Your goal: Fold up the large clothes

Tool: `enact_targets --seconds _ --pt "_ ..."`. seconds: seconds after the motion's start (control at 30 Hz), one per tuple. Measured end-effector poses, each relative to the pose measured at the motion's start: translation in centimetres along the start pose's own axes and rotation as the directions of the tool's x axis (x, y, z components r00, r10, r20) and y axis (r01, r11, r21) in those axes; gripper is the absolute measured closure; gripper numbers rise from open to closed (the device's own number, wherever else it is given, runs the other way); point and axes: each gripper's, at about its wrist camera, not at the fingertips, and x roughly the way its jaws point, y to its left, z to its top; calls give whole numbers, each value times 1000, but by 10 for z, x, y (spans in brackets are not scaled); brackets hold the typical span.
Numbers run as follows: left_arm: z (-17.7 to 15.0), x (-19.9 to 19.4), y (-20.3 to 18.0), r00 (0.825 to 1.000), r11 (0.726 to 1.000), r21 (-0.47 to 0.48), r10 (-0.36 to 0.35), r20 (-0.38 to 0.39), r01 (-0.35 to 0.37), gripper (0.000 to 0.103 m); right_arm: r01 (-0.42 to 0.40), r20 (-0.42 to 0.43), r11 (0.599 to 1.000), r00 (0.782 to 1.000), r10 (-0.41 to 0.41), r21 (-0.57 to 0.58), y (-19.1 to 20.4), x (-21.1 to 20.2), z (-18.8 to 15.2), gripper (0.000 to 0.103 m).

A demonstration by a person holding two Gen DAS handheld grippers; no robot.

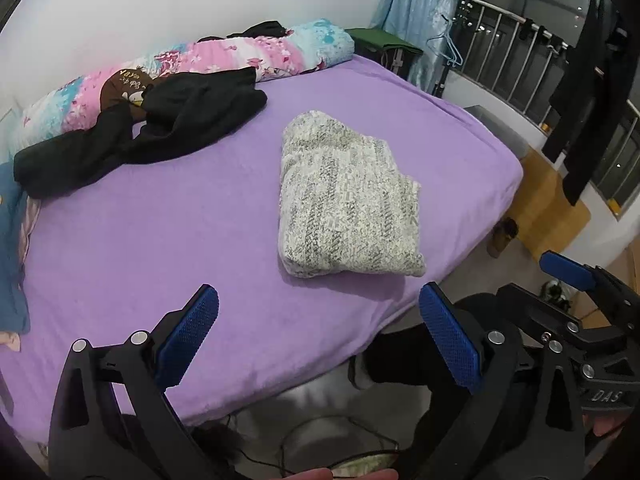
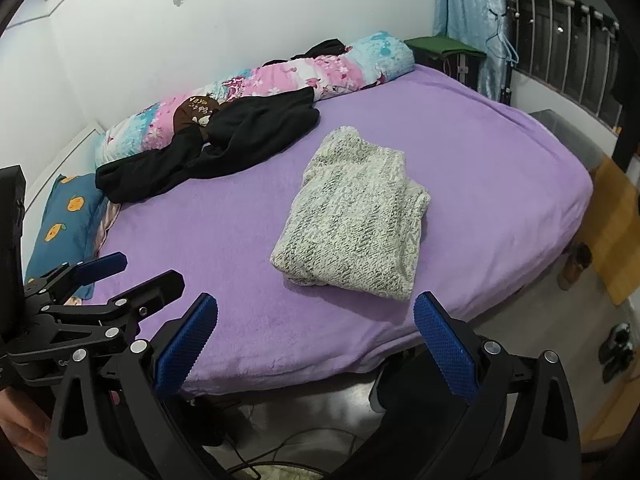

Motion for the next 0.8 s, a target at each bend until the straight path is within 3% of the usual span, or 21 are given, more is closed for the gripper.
enact_targets --seconds 0.8 --pt "1 -2 2 1000 1000 -7 -5 19 5 6 6 14 1000 1000 -6 -4 0 -4 -6 6"
